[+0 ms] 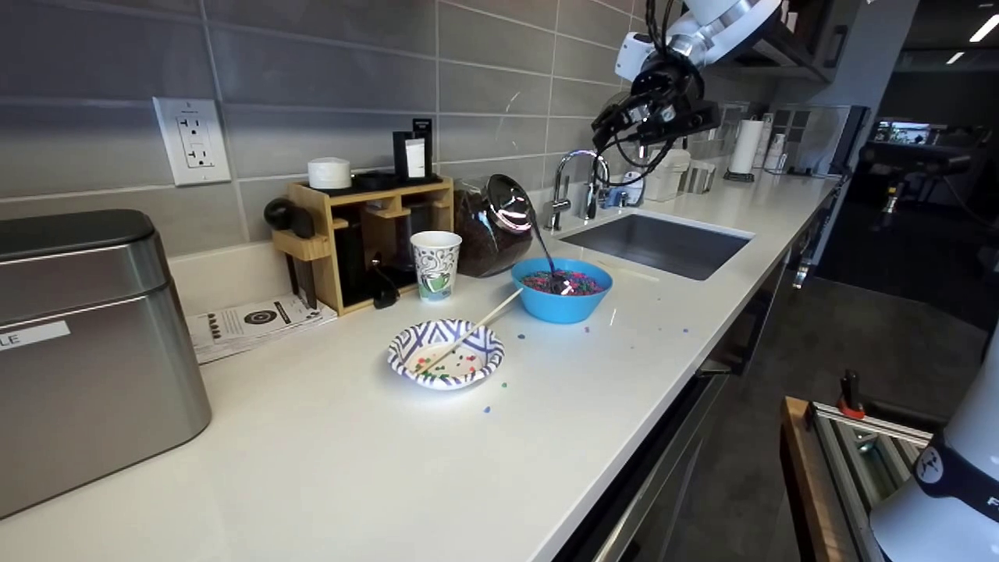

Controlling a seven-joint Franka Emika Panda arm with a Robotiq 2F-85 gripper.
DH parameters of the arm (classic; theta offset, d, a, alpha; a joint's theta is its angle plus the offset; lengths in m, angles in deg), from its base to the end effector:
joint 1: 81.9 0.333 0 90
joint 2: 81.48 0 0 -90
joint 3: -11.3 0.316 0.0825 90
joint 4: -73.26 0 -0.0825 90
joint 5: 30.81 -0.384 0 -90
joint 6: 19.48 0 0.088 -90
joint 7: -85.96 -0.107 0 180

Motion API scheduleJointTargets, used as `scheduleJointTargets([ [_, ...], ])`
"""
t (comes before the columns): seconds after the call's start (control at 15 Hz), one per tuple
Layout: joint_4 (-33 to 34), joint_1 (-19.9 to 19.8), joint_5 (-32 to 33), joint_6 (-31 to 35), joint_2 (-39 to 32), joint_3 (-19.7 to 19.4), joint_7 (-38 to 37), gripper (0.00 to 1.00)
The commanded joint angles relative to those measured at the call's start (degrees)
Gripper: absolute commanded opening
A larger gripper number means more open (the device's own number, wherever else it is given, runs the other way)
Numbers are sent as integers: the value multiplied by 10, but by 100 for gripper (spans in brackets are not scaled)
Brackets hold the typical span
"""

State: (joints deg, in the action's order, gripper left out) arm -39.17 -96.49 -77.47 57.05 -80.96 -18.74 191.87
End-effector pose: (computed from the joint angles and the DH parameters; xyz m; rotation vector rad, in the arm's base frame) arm 0.4128 -0.2811 0.4809 -1.9651 -1.0783 -0.8020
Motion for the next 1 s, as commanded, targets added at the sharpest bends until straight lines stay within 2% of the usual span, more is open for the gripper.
scheduleJointTargets([
  [0.0, 30, -43, -82, 10, -69, 26, 74, 100],
  [0.33, 64, -65, -165, 64, -140, 66, 85, 100],
  [0.93, 119, -87, -213, 139, -243, 111, 77, 100],
])
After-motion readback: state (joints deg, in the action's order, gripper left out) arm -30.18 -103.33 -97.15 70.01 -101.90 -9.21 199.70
